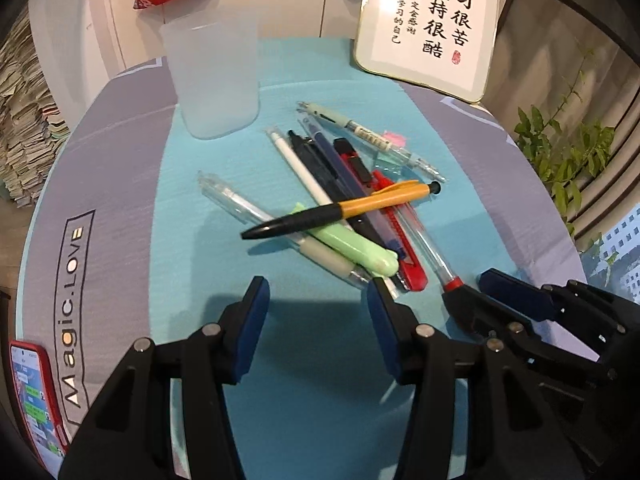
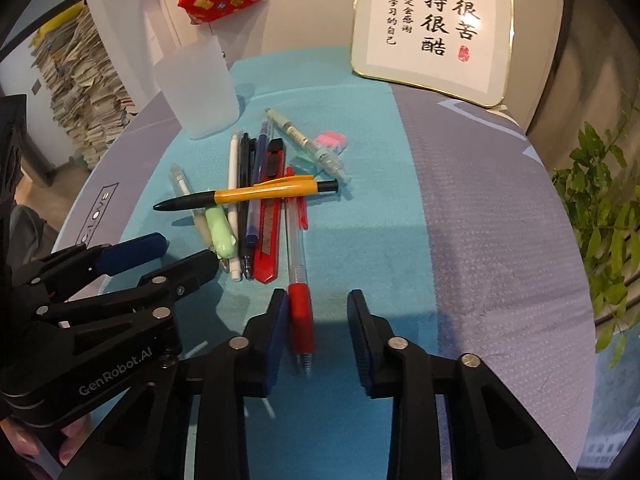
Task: Organize stationery
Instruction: 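Lower the right tool onto the red-barrel pen and close on it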
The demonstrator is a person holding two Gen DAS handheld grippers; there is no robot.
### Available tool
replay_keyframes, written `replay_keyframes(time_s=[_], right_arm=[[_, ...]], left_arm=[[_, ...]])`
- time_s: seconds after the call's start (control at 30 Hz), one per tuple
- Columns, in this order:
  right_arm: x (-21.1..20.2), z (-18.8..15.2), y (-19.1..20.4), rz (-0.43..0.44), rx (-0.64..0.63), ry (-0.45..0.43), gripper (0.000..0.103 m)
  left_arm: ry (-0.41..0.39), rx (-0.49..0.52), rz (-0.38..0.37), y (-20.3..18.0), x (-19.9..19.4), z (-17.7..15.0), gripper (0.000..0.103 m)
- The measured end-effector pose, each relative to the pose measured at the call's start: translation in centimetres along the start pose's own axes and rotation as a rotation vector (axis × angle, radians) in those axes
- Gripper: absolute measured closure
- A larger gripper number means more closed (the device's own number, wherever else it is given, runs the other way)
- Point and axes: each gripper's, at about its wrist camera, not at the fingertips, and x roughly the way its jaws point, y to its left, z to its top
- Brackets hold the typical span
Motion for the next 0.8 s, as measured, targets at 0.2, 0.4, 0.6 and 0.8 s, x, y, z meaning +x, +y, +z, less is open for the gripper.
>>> replay_keyframes(time_s=[0.2,0.4,0.6,0.8], right_arm=[[-0.5,0.0,-0.3,0.005,-0.006,0.001,0.091],[0.4,0.0,0.2,0.021,-0.020,0.026,0.091],[0.3,0.1,0.7,0.025,-0.041,0.030,0.075],[0.7,0.2,1.2,0.008,-0.076,0.017,0.053]], left_arm=[[0.011,-0.069,-0.024,0.6,0.2,0.8,0.052],[0.013,-0.062,0.022,0.0,0.8,1.7,0.048],[0.010,-0.033,0.021,0.9,0.1,0.5,0.048],[0.029,-0.045,0.045,3.2,-1.0,-1.0,0.046]])
